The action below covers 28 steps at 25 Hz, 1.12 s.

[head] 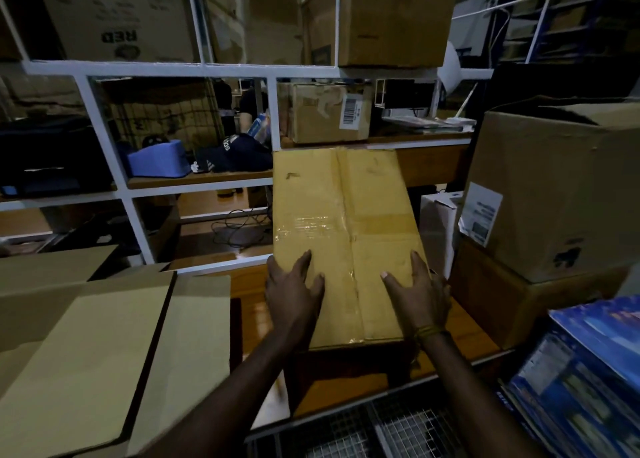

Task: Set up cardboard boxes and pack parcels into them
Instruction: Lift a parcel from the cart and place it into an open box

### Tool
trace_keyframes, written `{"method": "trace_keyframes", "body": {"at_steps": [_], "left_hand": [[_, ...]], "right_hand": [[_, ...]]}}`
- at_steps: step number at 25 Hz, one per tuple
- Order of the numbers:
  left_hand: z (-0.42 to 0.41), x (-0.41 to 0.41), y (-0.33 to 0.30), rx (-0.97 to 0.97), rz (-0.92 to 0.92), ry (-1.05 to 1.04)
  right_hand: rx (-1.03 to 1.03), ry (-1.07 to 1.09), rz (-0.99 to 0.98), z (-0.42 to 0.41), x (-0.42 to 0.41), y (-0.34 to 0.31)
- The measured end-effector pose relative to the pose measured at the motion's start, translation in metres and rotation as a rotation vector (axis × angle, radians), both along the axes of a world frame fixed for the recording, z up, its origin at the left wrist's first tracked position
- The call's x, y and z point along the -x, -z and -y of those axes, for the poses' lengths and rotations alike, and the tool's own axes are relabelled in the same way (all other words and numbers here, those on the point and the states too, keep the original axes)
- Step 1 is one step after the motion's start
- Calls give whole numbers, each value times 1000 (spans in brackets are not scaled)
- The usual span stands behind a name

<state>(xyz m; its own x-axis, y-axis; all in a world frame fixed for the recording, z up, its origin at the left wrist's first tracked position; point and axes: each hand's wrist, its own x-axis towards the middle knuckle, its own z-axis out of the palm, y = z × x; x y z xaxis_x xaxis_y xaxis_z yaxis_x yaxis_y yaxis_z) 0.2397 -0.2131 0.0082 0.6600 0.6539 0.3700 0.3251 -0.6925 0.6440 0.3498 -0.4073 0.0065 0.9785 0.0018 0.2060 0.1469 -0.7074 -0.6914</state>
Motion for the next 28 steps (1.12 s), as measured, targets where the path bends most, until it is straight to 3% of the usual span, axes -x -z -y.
{"method": "trace_keyframes", "body": {"at_steps": [5, 12, 19, 22, 25, 28], "left_hand": [[-12, -6, -4, 13, -47, 2], [-22, -4, -10, -67, -337, 140], [-16, 14, 1, -114, -208, 81], [-26, 6, -1, -231, -218, -12], [-7, 12, 8, -85, -180, -3], [34, 24, 18, 33, -131, 185]], "right_hand": [[136, -20, -17, -3, -7, -7], [299, -14, -93, -1, -1, -12], [347, -13, -190, 6, 25, -20], [393, 2, -224, 9, 47, -23], [367, -26, -228, 15, 60, -22], [351, -76, -208, 20, 70, -23]]}}
